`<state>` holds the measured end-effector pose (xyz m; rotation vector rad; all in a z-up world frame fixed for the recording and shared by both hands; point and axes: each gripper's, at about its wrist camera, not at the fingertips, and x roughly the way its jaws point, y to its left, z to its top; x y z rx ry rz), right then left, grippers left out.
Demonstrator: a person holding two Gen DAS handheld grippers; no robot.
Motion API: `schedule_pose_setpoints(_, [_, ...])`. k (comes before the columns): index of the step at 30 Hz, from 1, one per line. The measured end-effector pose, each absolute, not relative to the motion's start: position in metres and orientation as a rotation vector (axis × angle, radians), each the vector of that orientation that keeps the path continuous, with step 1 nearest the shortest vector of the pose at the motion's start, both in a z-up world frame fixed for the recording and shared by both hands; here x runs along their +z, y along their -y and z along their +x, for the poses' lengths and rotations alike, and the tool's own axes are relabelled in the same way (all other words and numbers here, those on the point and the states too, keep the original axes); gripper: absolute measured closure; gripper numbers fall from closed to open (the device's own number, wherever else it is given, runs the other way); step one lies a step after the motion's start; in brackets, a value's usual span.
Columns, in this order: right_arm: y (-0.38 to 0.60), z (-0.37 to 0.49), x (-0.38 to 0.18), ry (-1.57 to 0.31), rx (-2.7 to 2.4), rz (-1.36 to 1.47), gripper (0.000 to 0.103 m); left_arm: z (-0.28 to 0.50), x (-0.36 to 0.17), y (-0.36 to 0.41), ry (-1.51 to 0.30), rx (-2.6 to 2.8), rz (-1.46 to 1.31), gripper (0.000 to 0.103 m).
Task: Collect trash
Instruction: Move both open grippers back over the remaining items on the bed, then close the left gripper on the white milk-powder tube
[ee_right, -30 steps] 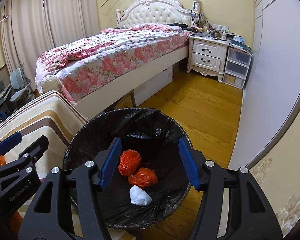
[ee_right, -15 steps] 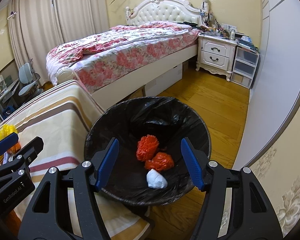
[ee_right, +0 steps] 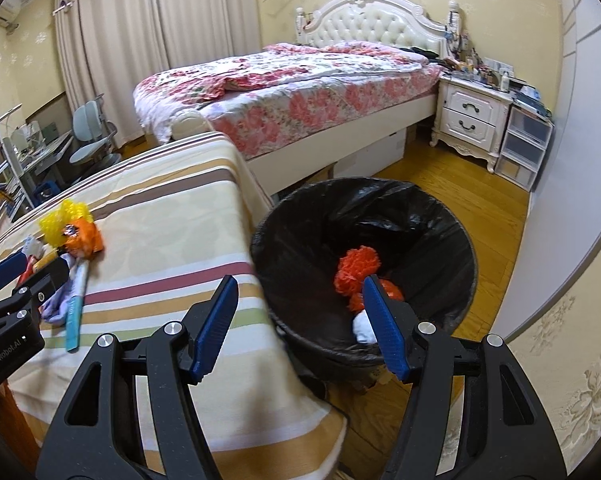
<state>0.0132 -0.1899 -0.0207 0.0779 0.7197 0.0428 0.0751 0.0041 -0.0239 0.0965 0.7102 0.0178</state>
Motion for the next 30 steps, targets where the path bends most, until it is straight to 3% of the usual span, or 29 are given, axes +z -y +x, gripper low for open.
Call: schedule_pose_setpoints(30, [0.032, 0.024, -0.005, -0.72, 0.333, -0.103, 0.04, 0.041, -0.035, -0.171, -0.756, 0.304, -0.046, 0.031])
